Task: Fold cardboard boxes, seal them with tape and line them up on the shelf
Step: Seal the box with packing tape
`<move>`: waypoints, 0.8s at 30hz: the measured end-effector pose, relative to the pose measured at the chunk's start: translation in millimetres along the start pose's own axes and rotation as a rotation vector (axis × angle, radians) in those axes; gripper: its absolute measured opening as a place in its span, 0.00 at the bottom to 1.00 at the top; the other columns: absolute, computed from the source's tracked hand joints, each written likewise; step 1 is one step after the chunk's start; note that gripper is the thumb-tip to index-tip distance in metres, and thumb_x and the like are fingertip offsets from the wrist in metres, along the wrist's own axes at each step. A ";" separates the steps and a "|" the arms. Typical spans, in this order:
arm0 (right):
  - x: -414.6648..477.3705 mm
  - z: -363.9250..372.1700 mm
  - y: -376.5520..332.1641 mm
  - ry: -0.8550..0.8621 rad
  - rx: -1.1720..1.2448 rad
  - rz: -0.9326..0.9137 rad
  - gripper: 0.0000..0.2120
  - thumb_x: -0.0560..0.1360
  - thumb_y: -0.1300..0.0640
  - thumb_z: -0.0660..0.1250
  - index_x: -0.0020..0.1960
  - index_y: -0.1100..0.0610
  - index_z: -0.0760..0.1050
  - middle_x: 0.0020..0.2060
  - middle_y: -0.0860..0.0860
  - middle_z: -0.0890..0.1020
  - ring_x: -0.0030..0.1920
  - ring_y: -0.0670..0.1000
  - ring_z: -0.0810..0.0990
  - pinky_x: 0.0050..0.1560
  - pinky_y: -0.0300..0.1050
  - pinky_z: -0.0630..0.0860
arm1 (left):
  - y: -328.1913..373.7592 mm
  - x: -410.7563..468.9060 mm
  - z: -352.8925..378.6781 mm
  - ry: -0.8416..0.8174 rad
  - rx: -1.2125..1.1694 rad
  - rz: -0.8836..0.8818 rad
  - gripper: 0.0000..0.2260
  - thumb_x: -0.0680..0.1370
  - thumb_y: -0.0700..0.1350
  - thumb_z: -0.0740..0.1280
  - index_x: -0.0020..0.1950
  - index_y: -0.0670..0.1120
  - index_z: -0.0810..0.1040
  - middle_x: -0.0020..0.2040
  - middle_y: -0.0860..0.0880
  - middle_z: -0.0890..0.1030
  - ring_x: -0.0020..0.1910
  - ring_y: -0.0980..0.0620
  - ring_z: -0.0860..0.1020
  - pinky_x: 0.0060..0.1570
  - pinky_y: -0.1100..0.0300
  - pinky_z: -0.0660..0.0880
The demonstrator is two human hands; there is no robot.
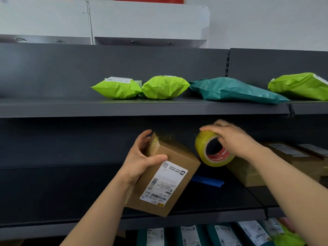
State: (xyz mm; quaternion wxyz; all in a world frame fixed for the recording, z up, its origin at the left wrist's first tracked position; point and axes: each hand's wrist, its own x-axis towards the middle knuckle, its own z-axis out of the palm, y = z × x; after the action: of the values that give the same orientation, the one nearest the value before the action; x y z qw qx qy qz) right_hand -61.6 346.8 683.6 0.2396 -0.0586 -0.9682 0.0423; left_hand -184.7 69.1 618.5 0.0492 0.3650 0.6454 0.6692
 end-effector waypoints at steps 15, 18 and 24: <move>-0.9 47.5 -21.7 -0.086 0.006 -0.028 0.33 0.77 0.67 0.56 0.70 0.33 0.63 0.58 0.48 0.68 0.60 0.52 0.68 0.56 0.48 0.71 | -9.9 -9.0 -18.0 0.037 -0.147 -0.010 0.50 0.48 0.58 0.85 0.68 0.64 0.70 0.67 0.51 0.74 0.63 0.49 0.77 0.60 0.46 0.77; -6.3 58.1 -30.1 -0.110 0.033 -0.026 0.33 0.77 0.67 0.56 0.70 0.32 0.62 0.56 0.46 0.67 0.58 0.50 0.68 0.55 0.46 0.71 | -12.5 -11.6 -22.2 0.048 -0.175 -0.015 0.49 0.49 0.57 0.85 0.68 0.63 0.70 0.67 0.50 0.75 0.62 0.47 0.78 0.59 0.44 0.77; -8.4 72.9 -42.6 -0.084 0.072 -0.019 0.35 0.77 0.68 0.56 0.72 0.33 0.60 0.58 0.47 0.68 0.60 0.49 0.66 0.59 0.48 0.70 | -15.8 -18.9 -29.7 0.058 -0.219 -0.015 0.50 0.49 0.57 0.85 0.69 0.61 0.69 0.65 0.52 0.76 0.60 0.48 0.80 0.53 0.51 0.80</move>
State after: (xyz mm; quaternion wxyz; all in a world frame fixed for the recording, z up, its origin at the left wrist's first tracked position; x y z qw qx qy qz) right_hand -92.4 299.7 620.1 0.2011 -0.0391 -0.9757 0.0772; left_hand -193.7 37.0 599.2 0.0751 0.3331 0.5724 0.7455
